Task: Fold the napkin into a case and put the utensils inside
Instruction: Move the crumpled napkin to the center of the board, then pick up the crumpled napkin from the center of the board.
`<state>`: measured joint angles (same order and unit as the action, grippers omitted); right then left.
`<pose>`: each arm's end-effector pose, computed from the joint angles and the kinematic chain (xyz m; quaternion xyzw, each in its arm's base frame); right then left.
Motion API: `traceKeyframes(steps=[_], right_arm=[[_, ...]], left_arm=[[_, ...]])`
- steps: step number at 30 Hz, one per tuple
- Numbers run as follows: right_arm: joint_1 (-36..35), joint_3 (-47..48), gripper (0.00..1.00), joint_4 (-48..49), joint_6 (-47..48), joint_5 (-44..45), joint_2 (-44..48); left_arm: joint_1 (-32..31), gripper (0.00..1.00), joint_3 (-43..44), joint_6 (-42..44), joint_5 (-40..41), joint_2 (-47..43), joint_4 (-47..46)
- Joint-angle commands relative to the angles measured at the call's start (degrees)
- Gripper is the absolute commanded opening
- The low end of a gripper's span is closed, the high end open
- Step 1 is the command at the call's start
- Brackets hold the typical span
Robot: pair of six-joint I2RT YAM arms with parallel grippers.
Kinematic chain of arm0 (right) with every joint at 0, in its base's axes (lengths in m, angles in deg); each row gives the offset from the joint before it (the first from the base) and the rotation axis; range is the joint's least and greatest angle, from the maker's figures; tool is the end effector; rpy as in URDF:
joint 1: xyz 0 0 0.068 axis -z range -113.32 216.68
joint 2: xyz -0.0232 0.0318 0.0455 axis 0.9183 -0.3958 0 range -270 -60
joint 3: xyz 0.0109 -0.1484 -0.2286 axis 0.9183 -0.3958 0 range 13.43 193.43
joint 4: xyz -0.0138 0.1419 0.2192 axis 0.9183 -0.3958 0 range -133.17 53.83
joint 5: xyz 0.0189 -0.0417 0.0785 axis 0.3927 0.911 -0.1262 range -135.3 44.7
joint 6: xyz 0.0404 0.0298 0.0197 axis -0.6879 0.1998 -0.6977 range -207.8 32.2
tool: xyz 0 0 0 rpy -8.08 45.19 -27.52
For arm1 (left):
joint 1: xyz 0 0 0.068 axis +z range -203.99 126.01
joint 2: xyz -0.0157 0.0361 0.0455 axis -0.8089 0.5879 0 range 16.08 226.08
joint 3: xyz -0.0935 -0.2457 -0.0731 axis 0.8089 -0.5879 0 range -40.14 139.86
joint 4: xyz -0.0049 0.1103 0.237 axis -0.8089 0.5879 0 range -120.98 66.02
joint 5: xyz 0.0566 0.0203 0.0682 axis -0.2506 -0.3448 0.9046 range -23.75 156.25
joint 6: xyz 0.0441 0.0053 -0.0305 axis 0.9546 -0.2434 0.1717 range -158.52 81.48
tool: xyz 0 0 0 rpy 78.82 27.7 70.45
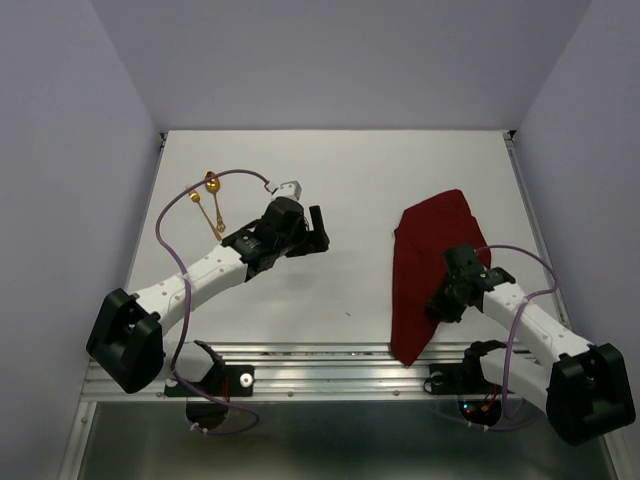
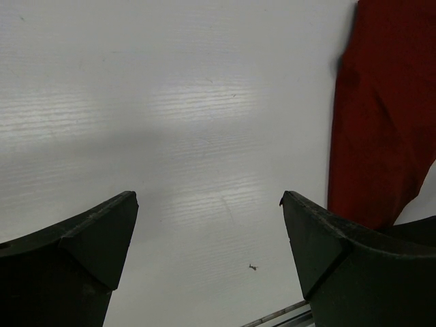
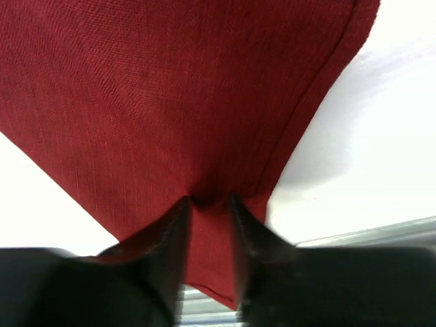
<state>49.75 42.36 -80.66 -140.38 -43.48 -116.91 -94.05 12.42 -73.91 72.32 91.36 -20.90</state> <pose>0.1471 0.0437 0.1682 0.3047 0.9400 0.0739 0.1342 0.2275 -0.1863 0.2704 0.0104 0.8771 -0.2557 0.4065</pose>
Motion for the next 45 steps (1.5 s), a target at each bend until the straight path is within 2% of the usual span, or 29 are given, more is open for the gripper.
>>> traceKeyframes(steps=[1,3,4,10,14,17,18,21,23,24,25,27,28,29,30,31,32,33,37,45], right_arm=[[-0.12,-0.80,0.24,6.51,2.39,-1.38,-2.33],[-0.12,0.24,0.11,8.36,3.00,-1.38,-3.30],[-0.12,0.69,0.01,9.24,3.88,-1.30,-4.87],[-0.12,7.01,0.01,17.58,6.43,-5.51,-12.69],[-0.12,14.47,0.01,25.93,6.00,-11.74,-22.61],[-2.84,23.95,0.01,29.98,6.26,-11.24,-33.24],[-3.46,29.81,0.01,29.99,6.43,-10.88,-38.67],[-6.17,39.15,0.01,29.90,6.96,-11.67,-45.81],[-8.55,41.81,0.01,29.73,7.75,-11.32,-47.06],[-9.08,42.43,0.02,29.72,8.10,-11.32,-47.42],[-9.09,42.35,0.16,29.81,8.80,-11.32,-47.33],[-9.61,41.13,0.28,29.72,9.42,-11.23,-46.29],[-9.61,40.08,0.50,29.64,10.38,-10.79,-45.15],[-9.61,37.63,0.63,29.46,11.09,-9.92,-43.66],[-9.61,36.39,0.73,28.76,11.70,-7.82,-39.99],[-9.61,35.07,0.87,28.24,12.14,-6.50,-37.78],[-9.61,32.79,0.92,27.01,13.45,-4.92,-35.67],[-9.61,31.64,0.96,26.22,14.07,-2.20,-31.73],[-7.60,26.72,0.96,22.87,15.05,2.04,-23.90],[-5.92,21.08,0.96,19.18,13.64,4.67,-16.05]], left_arm=[[-0.20,0.99,3.52,0.94,-0.35,0.04,0.37],[-0.11,0.99,4.74,1.47,-0.53,0.12,0.90],[-0.20,0.99,5.10,1.65,-0.35,0.12,1.51],[-0.11,0.99,7.03,2.87,1.05,0.39,1.95],[-0.03,0.99,8.35,2.88,2.10,2.22,3.96],[0.06,0.99,10.81,2.00,2.90,4.42,7.13],[0.15,0.99,11.77,1.22,3.16,4.87,7.75],[0.41,0.98,12.39,0.77,2.20,5.49,8.98],[0.68,0.97,12.22,0.77,1.15,5.40,9.68],[0.76,0.95,11.96,0.33,0.88,5.31,9.86],[1.55,0.94,11.61,-0.28,0.53,5.22,9.86],[3.48,0.86,11.52,-2.56,-1.57,6.09,11.35],[4.88,0.84,11.69,-3.27,-3.06,6.97,12.14],[6.72,0.82,12.04,-3.88,-3.86,8.89,13.11],[7.09,0.79,12.31,-3.98,-3.43,9.52,13.20],[7.27,0.77,12.22,-3.98,-3.25,10.22,12.77],[7.36,0.76,12.22,-3.89,-3.51,11.62,11.72],[7.53,0.74,12.83,-3.80,-4.73,12.51,11.45],[7.09,0.74,13.45,-3.28,-5.02,16.20,10.66],[7.88,0.73,15.82,-4.32,-5.80,21.30,6.79]])
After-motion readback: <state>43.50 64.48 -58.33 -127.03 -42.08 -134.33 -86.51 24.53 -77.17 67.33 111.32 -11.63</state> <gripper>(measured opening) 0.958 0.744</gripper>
